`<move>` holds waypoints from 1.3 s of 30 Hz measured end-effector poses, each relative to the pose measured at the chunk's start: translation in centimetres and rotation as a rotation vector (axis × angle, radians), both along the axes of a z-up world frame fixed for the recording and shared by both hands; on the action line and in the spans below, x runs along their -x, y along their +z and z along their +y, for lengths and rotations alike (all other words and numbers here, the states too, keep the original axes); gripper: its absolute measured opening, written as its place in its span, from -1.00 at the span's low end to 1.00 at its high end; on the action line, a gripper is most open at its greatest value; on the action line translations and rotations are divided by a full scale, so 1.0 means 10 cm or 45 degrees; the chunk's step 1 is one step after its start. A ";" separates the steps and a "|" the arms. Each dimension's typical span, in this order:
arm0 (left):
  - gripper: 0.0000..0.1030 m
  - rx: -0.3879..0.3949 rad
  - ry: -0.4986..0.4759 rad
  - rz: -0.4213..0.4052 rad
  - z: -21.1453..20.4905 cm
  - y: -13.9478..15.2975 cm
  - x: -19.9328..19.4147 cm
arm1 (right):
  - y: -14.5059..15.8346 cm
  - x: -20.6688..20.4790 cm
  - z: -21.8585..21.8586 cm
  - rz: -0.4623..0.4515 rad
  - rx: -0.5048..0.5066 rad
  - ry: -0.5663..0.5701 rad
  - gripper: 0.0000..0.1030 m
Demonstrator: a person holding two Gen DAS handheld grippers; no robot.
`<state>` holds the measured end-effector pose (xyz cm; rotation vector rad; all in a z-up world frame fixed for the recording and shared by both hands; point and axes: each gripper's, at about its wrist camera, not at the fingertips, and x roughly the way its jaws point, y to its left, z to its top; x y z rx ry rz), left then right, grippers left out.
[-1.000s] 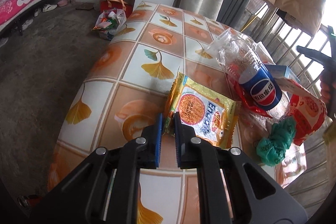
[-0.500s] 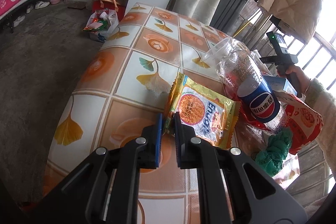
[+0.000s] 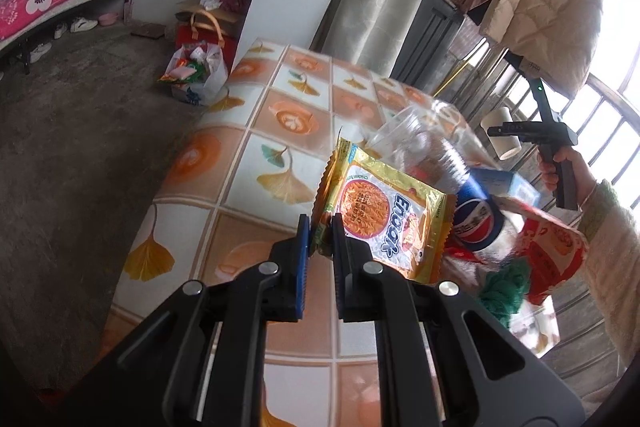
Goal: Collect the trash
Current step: 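Lift the Enaak packet with the left tool while the right tool carries the paper cup toward the blue wastebasket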
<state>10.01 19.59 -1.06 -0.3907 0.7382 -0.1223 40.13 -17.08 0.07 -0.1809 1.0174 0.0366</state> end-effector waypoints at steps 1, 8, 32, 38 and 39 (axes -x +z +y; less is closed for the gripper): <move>-0.82 0.001 -0.005 -0.021 -0.02 0.07 0.04 | 0.09 0.11 -0.04 -0.023 -0.026 -0.005 0.14; -0.82 -0.013 -0.111 -0.197 -0.35 0.59 0.35 | 0.68 1.27 -0.38 -0.178 -0.188 -0.045 0.15; -0.82 -0.197 -1.121 -0.096 -4.40 0.86 0.04 | 0.05 4.49 -2.71 -0.446 -0.753 -0.910 0.17; -0.82 -0.274 -1.264 0.075 -5.57 0.30 -0.03 | -0.46 4.61 -3.23 -0.374 -0.798 -1.069 0.17; -0.82 -0.299 -1.292 0.100 -5.76 0.20 -0.02 | -0.56 4.61 -3.31 -0.357 -0.809 -1.095 0.17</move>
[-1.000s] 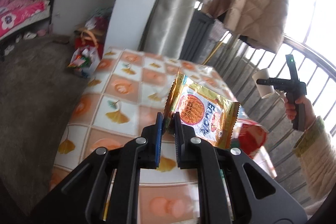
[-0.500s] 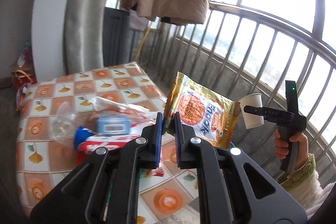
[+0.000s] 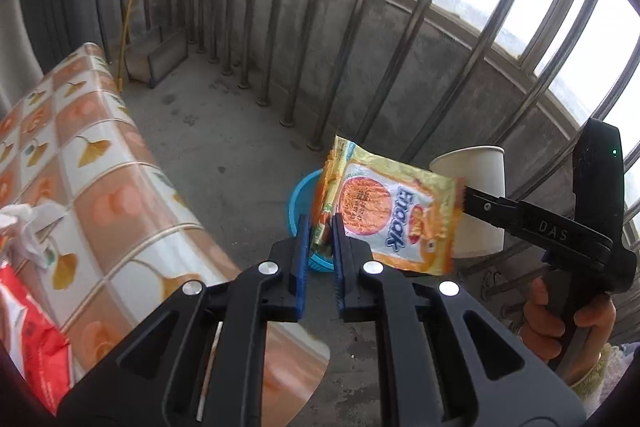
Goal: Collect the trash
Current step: 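Lift the Enaak packet with the left tool while the right tool carries the paper cup toward the blue wastebasket, then open both tools over the blue wastebasket, dropping packet and cup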
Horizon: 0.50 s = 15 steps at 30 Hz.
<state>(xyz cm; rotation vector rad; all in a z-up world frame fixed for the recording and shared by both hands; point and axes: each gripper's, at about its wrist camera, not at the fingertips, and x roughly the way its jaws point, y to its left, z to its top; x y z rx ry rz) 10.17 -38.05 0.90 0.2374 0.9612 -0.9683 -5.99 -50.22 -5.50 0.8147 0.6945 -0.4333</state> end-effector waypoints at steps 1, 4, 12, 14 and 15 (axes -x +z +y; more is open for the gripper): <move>-0.82 -0.024 -0.018 0.014 -0.18 -0.08 -0.01 | -0.09 0.01 -0.08 0.013 -0.022 -0.016 0.17; -0.82 -0.112 -0.063 0.035 -0.61 -0.34 -0.01 | -0.34 0.01 -0.33 0.045 -0.071 -0.079 0.17; -0.81 -0.226 -0.055 0.137 -1.33 -0.89 -0.20 | -0.99 -0.19 -0.98 0.142 -0.211 -0.226 0.22; -0.70 -0.245 -0.051 0.148 -1.50 -1.05 -0.27 | -1.19 -0.29 -1.13 0.183 -0.232 -0.270 0.46; -0.44 -0.269 -0.056 0.171 -1.59 -1.15 -0.30 | -1.30 -0.33 -1.21 0.210 -0.239 -0.297 0.61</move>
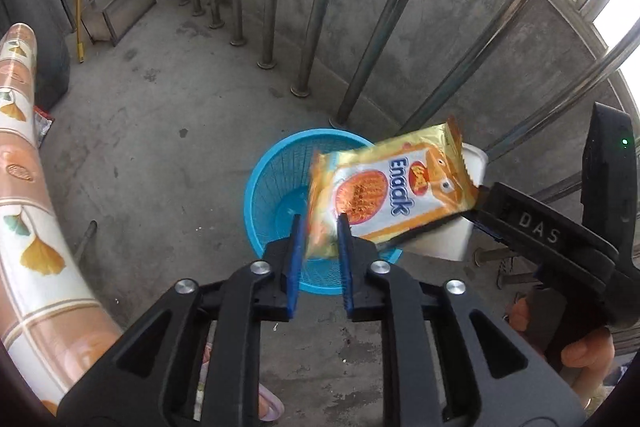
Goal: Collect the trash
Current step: 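Open both tools over the blue wastebasket, dropping packet and cup, then return both tools to the table and close the left tool on the green plastic bag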
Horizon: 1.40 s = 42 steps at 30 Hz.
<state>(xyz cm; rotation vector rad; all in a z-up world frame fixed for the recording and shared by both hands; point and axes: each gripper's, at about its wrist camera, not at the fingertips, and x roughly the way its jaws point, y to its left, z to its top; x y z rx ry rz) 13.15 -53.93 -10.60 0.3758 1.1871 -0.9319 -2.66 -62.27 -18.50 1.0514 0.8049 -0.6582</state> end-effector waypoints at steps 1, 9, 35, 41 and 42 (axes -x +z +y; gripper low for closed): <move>-0.13 -0.029 0.006 0.025 -0.08 -0.09 -0.03 | -0.13 -0.04 -0.08 0.038 -0.008 -0.024 0.63; 0.22 0.021 0.094 0.148 0.09 -0.10 -0.17 | -0.63 0.04 -0.25 0.230 -0.053 -0.122 0.64; 0.82 0.389 0.027 -0.306 3.23 1.68 0.98 | 1.83 -0.06 2.53 0.147 1.270 0.479 0.87; 0.83 0.360 0.223 -0.476 4.30 1.67 1.13 | 2.05 -0.13 3.11 -0.104 1.167 0.695 0.87; 0.83 0.353 0.293 -0.469 4.49 1.63 1.12 | 2.07 -0.15 3.22 -0.152 1.132 0.728 0.88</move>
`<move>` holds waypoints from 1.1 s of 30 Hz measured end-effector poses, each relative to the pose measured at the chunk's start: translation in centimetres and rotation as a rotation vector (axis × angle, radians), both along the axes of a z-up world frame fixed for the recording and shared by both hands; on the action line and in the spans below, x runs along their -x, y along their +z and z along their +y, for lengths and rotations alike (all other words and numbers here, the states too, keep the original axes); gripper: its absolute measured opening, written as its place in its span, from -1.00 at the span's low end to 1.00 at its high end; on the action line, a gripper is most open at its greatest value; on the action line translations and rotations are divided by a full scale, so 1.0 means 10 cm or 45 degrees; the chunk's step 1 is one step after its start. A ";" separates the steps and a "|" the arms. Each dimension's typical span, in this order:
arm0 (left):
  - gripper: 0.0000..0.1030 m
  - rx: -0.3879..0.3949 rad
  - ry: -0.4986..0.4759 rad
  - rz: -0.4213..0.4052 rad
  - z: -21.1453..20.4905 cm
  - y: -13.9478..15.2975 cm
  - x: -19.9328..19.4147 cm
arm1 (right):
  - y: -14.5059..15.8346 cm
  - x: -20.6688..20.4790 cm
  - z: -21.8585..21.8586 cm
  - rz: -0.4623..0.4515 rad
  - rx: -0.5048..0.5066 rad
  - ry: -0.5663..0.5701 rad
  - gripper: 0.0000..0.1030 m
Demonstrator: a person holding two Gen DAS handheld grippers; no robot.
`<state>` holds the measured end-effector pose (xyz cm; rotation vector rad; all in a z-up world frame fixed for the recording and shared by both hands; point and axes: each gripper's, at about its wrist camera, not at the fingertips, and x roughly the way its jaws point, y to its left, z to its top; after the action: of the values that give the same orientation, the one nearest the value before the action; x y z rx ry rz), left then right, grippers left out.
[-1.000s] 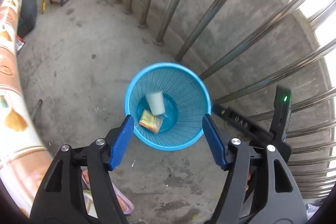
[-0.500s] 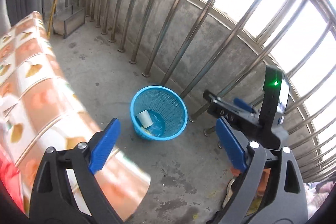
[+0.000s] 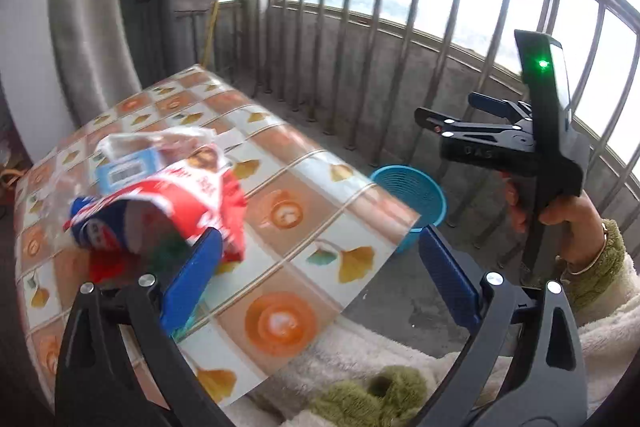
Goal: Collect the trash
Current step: 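Return both tools to the table and close the left tool on the green plastic bag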
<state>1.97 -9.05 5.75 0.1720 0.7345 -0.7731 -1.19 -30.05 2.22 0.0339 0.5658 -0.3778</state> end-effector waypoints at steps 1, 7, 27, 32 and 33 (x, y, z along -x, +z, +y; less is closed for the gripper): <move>0.83 0.011 0.050 0.022 0.14 -0.02 -0.03 | 0.03 -0.02 0.09 -0.015 -0.039 0.046 0.88; 0.83 0.119 0.385 0.126 0.92 -0.29 -0.13 | 0.01 -0.26 0.71 -0.030 -0.138 0.204 0.87; 0.62 -0.272 0.292 -0.179 0.60 -0.87 -0.45 | -0.28 -0.75 1.07 0.222 -0.446 0.310 0.87; 0.27 -0.301 0.277 -0.105 0.51 -1.00 -0.59 | -0.31 -0.85 1.07 0.237 -0.483 0.311 0.86; 0.19 -0.295 0.265 -0.092 0.49 -1.02 -0.61 | -0.31 -0.87 1.07 0.237 -0.484 0.313 0.86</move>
<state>8.04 -4.12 -4.47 0.3254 0.7590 -0.4803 7.48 -19.32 -0.87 0.2945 0.8112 -0.0297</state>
